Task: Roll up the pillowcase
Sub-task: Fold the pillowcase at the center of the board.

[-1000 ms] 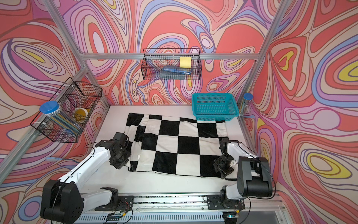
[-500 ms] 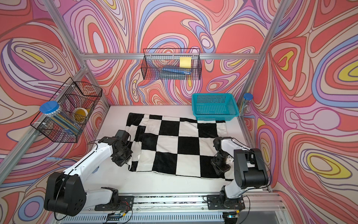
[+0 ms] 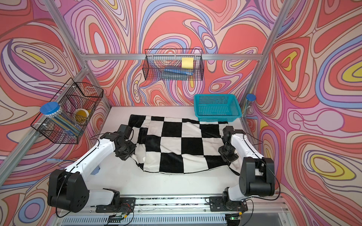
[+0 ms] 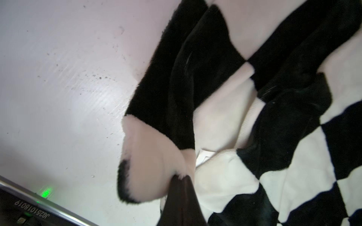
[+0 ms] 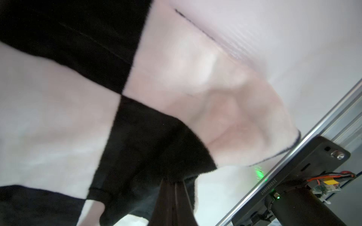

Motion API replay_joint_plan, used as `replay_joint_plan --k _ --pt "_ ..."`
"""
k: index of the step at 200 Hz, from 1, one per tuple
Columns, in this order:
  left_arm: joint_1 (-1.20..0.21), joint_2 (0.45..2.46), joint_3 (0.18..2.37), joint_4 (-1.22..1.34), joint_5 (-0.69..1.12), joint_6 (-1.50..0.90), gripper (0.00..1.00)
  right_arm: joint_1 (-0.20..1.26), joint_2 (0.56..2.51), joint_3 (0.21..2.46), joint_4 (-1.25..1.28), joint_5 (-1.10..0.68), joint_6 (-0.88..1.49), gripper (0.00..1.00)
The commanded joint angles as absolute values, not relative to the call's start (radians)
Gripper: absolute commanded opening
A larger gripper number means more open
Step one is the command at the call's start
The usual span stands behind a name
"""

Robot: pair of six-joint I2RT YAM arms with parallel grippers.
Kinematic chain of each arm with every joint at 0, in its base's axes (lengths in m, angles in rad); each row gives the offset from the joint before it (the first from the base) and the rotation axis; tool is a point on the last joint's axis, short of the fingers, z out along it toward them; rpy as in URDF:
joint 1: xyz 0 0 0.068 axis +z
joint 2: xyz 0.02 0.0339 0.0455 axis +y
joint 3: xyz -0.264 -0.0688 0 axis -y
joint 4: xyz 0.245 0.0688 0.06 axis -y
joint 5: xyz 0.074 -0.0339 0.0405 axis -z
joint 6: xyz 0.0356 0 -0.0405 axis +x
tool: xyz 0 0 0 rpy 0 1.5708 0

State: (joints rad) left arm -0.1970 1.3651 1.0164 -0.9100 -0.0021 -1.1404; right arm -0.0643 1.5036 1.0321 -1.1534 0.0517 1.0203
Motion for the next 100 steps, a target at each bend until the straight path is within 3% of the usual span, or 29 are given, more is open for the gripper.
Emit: replay_joint_plan --k 1,100 --pt "-0.201 1.388 1.071 -0.892 -0.01 -1.122 0.0 -0.066 1.537 1.091 -1.134 0.055 0.982 0.0" --pt "-0.181 1.508 1.368 -0.912 -0.134 -1.08 0.0 -0.103 1.723 1.421 -1.054 0.019 0.846 0.0"
